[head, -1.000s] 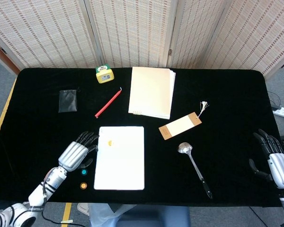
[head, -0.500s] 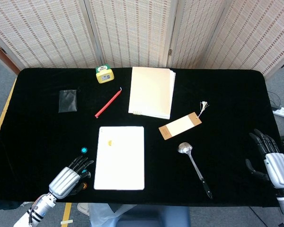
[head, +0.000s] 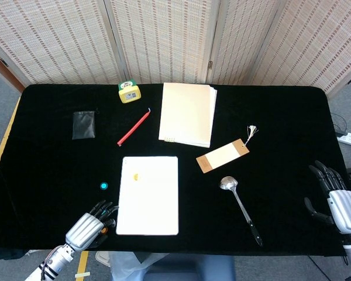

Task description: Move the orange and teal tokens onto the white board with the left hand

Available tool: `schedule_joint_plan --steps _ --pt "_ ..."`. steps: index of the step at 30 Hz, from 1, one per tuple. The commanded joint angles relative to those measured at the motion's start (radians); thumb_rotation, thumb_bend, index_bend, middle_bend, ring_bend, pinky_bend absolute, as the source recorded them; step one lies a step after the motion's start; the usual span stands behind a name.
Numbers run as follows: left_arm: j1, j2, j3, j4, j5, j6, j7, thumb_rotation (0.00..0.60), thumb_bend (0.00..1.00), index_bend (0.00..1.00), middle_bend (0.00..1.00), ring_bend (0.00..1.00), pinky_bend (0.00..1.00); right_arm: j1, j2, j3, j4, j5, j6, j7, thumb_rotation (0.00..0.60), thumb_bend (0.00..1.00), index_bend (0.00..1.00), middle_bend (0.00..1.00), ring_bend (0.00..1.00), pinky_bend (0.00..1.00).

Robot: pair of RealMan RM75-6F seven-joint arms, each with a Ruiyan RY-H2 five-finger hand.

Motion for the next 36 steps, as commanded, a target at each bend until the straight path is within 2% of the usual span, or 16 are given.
schedule_joint_plan --steps 1,22,36 --pt "0.008 -0.001 -0.001 -0.002 -0.01 -0.007 -0.008 0.6 0.41 0.44 0.14 0.02 0.0 -0.001 0.0 0.0 0.0 -0.001 0.002 0.001 0.6 0.48 0.0 0.0 0.01 0.0" --pt "0.034 -0.023 -0.028 0.015 -0.074 -0.054 -0.113 0.6 0.41 0.43 0.14 0.01 0.0 0.003 0.008 0.001 -0.02 0.001 0.002 -0.016 0.6 0.48 0.0 0.0 0.01 0.0" --pt "0.037 -0.023 -0.032 0.04 -0.094 -0.081 -0.253 0.6 0.41 0.43 0.14 0.01 0.0 0.007 0.013 0.002 -0.042 0.002 -0.002 -0.037 0.6 0.48 0.0 0.0 0.01 0.0"
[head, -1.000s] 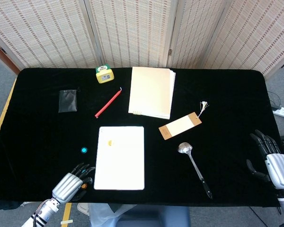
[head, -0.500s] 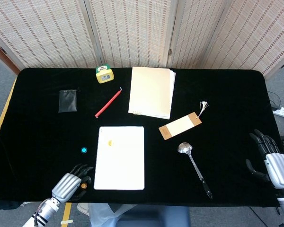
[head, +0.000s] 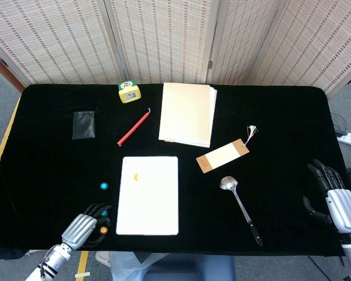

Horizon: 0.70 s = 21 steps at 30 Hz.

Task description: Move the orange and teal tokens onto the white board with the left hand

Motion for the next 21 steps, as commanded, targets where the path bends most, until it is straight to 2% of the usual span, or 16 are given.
schedule_joint_plan --steps 1,11,21 --pt "-0.001 -0.003 0.001 0.011 -0.003 -0.011 -0.036 0.6 0.41 0.43 0.14 0.01 0.0 0.0 0.002 0.0 -0.004 0.0 0.0 -0.003 0.6 0.48 0.0 0.0 0.01 0.0" --pt "0.0 -0.02 -0.007 0.066 -0.001 -0.005 -0.157 0.6 0.41 0.49 0.14 0.01 0.0 -0.003 0.006 -0.001 -0.013 0.001 0.004 -0.008 0.6 0.48 0.0 0.0 0.01 0.0" --pt "0.003 -0.031 -0.018 0.103 0.006 0.013 -0.173 0.6 0.41 0.51 0.14 0.01 0.0 -0.005 0.009 -0.002 -0.017 -0.001 0.008 -0.008 0.6 0.48 0.0 0.0 0.01 0.0"
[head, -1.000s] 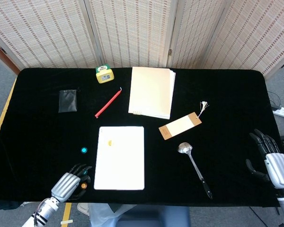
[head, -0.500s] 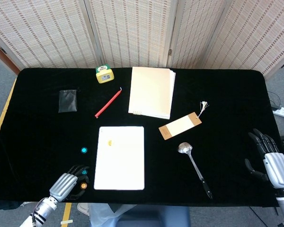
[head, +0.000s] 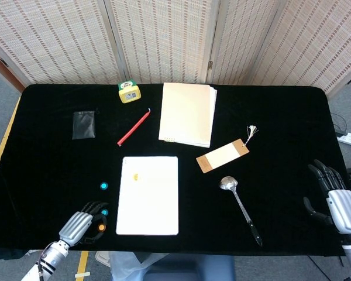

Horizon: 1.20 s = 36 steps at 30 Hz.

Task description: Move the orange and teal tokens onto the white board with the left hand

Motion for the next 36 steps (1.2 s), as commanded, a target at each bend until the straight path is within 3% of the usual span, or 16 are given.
schedule_joint_plan --steps 1,7,20,27,36 --pt "-0.001 0.0 -0.006 0.004 0.002 0.005 0.008 0.6 0.41 0.51 0.14 0.01 0.0 0.0 0.0 0.0 0.0 0.0 0.001 0.0 0.6 0.48 0.0 0.0 0.01 0.0" --pt "-0.031 0.033 -0.04 -0.044 0.006 0.012 0.031 0.6 0.41 0.51 0.14 0.01 0.0 0.001 0.002 0.002 0.002 -0.001 0.002 0.004 0.6 0.48 0.0 0.0 0.0 0.0" --pt "-0.231 0.064 -0.235 -0.176 -0.091 -0.155 0.152 0.6 0.41 0.51 0.14 0.0 0.0 0.002 0.005 0.006 0.022 0.007 0.0 0.031 0.6 0.48 0.0 0.0 0.0 0.0" --pt "-0.324 0.006 -0.315 -0.117 -0.222 -0.284 0.249 0.6 0.41 0.5 0.14 0.0 0.0 -0.006 0.003 0.005 0.03 0.013 0.006 0.039 0.6 0.48 0.0 0.0 0.01 0.0" --pt "-0.389 -0.084 -0.351 0.004 -0.363 -0.389 0.328 0.6 0.41 0.48 0.14 0.0 0.0 -0.012 0.002 0.004 0.035 0.021 0.005 0.043 0.6 0.48 0.0 0.0 0.01 0.0"
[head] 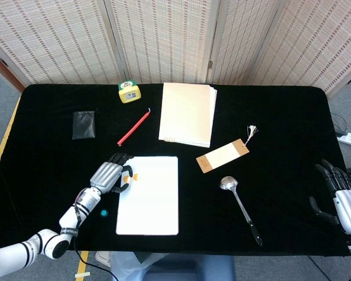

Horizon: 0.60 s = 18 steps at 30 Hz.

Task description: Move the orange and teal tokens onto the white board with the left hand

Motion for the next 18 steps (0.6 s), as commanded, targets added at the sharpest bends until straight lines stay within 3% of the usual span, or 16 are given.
schedule_joint_plan --steps 1,18 --pt "-0.022 -0.034 -0.015 0.043 -0.045 -0.029 0.021 0.6 0.41 0.48 0.14 0.0 0.0 -0.001 0.001 0.0 0.0 0.001 0.0 0.0 0.6 0.48 0.0 0.0 0.01 0.0" --pt "-0.059 -0.072 -0.024 0.093 -0.14 -0.076 0.045 0.6 0.41 0.47 0.14 0.0 0.0 -0.006 0.003 0.003 0.006 0.012 -0.004 0.005 0.6 0.48 0.0 0.0 0.01 0.0"
